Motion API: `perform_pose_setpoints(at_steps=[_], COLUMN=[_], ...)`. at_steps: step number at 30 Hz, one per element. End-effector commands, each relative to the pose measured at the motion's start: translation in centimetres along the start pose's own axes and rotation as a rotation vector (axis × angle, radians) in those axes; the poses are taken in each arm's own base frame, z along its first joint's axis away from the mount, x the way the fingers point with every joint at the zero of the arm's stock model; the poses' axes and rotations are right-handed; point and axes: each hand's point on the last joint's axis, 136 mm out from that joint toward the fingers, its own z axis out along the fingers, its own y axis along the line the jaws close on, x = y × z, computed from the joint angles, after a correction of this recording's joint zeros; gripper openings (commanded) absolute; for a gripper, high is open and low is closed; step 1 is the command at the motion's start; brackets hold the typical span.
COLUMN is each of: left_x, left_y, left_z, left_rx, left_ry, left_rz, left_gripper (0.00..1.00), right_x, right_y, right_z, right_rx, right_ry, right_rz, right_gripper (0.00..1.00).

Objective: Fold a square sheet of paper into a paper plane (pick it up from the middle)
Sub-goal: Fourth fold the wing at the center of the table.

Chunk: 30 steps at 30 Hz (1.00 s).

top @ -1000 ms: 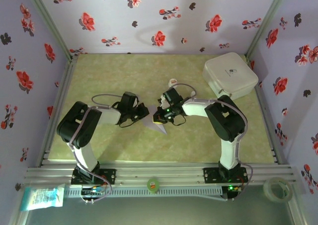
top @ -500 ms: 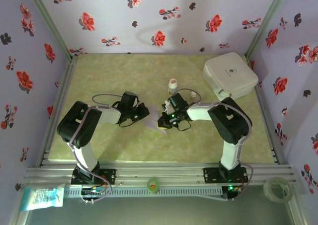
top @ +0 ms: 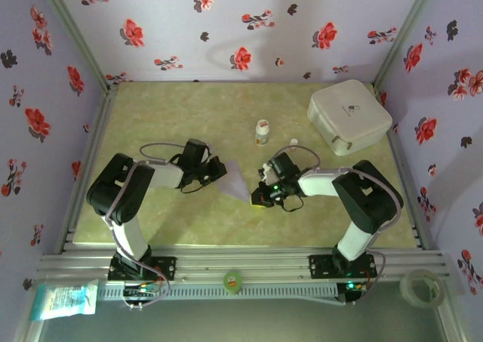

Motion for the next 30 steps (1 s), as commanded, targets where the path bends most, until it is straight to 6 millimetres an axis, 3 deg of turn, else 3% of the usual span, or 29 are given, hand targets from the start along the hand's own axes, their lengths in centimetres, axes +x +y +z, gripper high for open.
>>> perform_pose_setpoints(at_steps=[1,10,15,21,25,30], left_x=[1.6,1.4,1.1,1.0,0.7,-0.3], left_y=[6.2,5.6,5.2,4.9,4.5,3.5], left_z=[0.2,0.3,0.2,0.2,0.3,-0.2], left_rx=[-0.195,-0.180,-0.168,-0.156,-0.167,-0.153], left_ry=[0.027,0.035,0.030,0.024,0.041,0.022], left_rz=[-0.061,-0.030,-0.019,-0.019,-0.001,0.008], left_gripper=[0.02,0.02,0.03,0.03,0.04,0.06], right_x=[3.3,-1.8,-3.2,-4.0,-3.3,-2.2], right_y=[-3.5,1.9,4.0,2.7,0.4,-1.4], right_z=[-0.6,-2.2,-1.4,0.5,2.1,2.0], right_rx=[0.114,-0.041,-0.110,-0.062,-0.041,0.010], right_ry=[0.073,-0.085,-0.085,-0.064,-0.050,-0.059], right_rz=[0.128,0.048,0.041,0.075,0.146,0.173], right_gripper=[0.05,0.04,0.04,0.04,0.04,0.03])
